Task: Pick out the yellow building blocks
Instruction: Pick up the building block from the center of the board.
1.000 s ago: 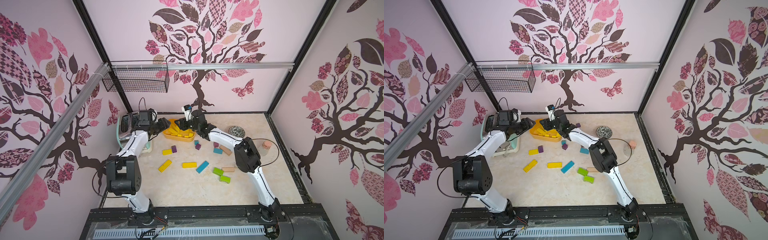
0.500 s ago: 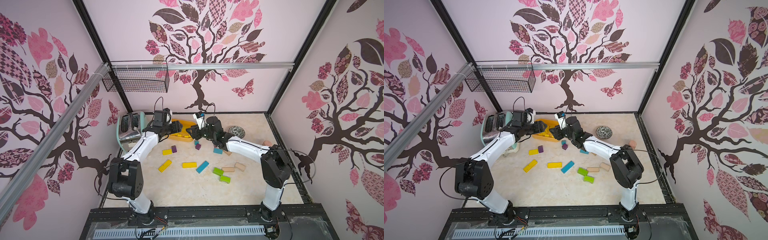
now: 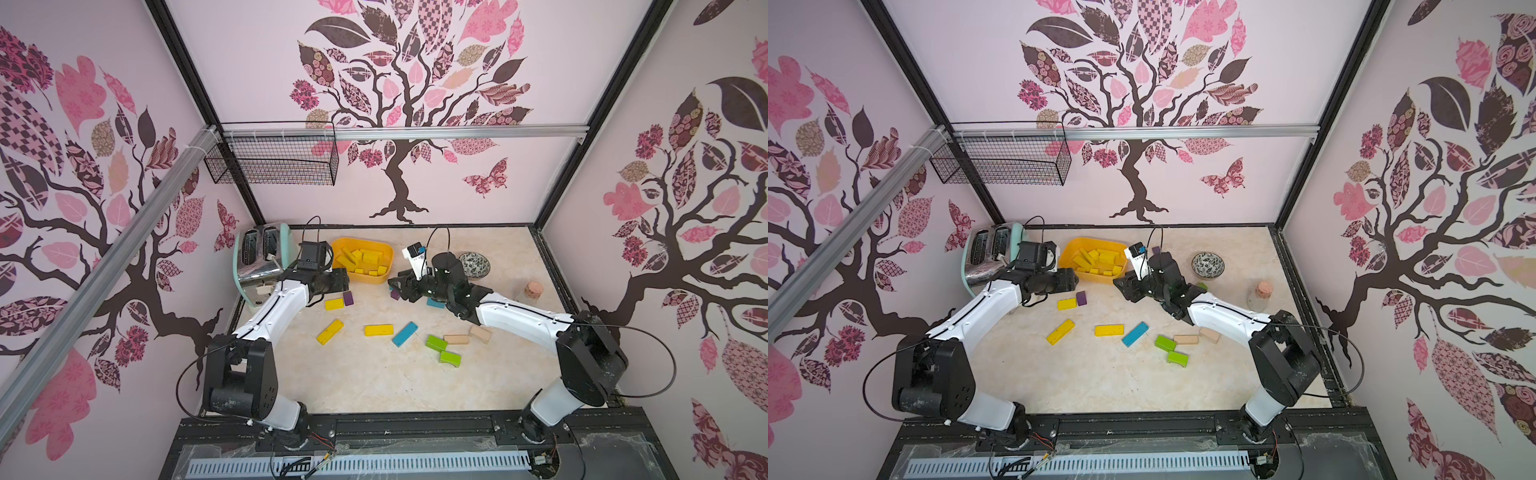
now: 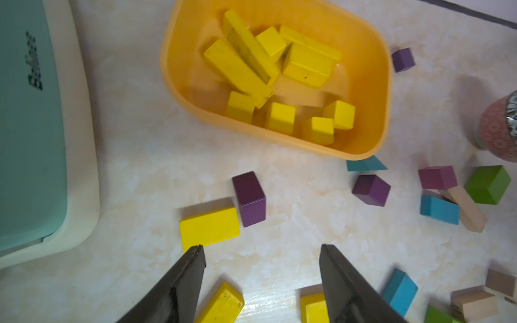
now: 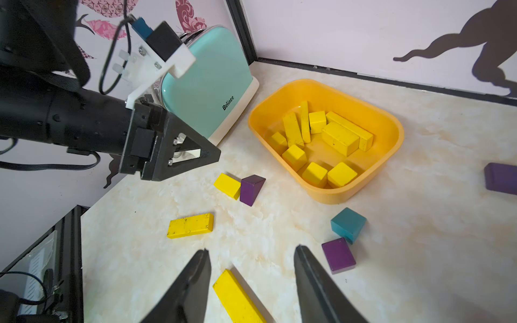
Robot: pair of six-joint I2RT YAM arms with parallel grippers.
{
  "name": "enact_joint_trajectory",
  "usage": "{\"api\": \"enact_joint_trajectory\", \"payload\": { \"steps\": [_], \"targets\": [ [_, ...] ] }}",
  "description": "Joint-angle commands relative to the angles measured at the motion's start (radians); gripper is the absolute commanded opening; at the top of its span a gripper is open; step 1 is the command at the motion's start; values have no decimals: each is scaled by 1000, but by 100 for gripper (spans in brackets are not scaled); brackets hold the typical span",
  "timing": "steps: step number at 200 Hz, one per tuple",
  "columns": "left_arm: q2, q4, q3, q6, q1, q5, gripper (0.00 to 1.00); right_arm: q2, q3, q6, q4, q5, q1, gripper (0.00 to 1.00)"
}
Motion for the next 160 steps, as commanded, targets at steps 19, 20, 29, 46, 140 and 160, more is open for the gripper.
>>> {"api": "enact_joint_trajectory", "payload": {
  "steps": [19,20,29,46,140,160],
  "targets": [
    [88,-50,8,-8,47,-30,71,-5,3,53,34,-58,9,54],
    [90,-49,9,-7,47,-30,71,-5,3,55,35,-59,10,54],
    [107,-51,11,0,49,-41,71,-2,0,57,38,-66,13,54],
    [138,-50,10,-3,46,-54,71,6,-7,58,40,-71,25,55],
    [237,-60,38,15,8,-82,71,97,-35,45,19,-158,113,55],
    [260,-70,50,33,-23,-105,72,111,-41,53,16,-171,116,55]
  ]
}}
